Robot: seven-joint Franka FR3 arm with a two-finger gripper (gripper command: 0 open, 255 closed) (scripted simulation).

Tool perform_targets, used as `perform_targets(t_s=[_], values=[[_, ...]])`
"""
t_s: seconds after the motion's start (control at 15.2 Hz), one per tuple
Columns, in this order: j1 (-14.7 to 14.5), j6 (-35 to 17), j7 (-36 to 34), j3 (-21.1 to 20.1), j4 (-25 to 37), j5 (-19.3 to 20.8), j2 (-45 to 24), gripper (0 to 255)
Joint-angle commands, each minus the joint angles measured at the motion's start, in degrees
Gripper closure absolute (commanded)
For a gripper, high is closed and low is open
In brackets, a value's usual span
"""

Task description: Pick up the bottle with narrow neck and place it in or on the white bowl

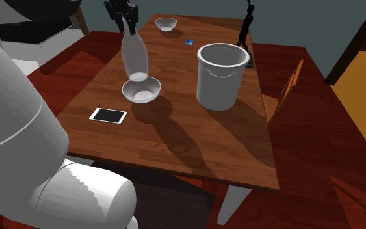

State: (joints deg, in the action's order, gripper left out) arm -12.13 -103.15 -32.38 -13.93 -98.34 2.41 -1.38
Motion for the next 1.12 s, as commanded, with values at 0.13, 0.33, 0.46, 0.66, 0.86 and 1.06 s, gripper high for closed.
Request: perform_targets(t_s=[0.13,0.33,0.46,0.66,0.86,1.06], values=[[0.0,-3.1,-0.1,0.0,-2.9,0.1,-0.1,255],[0.0,-5.3,-0.2,0.0,-5.1,0.1,-0.2,255],[0.0,-6.9,-0.3,0.0,-6.5,0.2,-0.3,255],[0.0,-8.8,-0.4,0.0,-8.2,0.3,-0.5,255],[0.0,-8.8,-0.4,0.0,-8.2,0.3,-0.5,255],[0.0,-8.8,-0.4,0.0,-8.2,0.3,-0.5,255]])
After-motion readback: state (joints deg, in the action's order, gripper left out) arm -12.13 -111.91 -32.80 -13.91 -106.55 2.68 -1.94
